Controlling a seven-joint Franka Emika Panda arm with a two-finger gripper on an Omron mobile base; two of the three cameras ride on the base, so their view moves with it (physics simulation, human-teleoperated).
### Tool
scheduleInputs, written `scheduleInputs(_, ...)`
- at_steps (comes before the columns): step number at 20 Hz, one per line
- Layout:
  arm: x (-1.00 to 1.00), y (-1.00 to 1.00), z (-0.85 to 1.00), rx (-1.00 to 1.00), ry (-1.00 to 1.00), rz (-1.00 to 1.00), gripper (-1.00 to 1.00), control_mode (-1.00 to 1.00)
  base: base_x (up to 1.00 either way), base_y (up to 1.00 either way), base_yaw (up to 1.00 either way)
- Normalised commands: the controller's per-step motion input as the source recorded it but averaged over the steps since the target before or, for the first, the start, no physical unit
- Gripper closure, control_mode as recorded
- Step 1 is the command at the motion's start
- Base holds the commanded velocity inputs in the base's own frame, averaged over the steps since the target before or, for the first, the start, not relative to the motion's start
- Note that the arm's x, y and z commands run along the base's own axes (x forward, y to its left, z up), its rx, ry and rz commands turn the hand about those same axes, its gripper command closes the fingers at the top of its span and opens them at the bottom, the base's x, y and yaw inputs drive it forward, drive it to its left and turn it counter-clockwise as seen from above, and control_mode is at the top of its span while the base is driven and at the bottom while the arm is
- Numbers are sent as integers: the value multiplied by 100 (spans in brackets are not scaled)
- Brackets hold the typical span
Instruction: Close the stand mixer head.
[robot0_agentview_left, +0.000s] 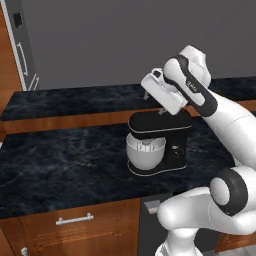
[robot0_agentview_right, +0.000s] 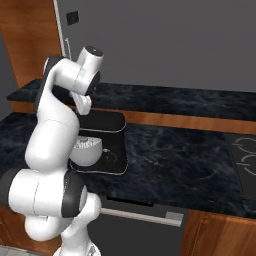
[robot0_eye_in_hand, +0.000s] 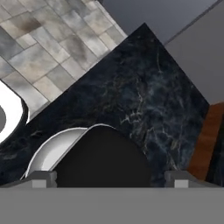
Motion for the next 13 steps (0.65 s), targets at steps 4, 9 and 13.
scheduleInputs(4,-17,37,0,-9,-6,0,-100,-100,0,0,0)
scheduleInputs(9,0,0,0,0,0,0,-100,-100,0,0,0)
scheduleInputs(13,0,0,0,0,0,0,-100,-100,0,0,0)
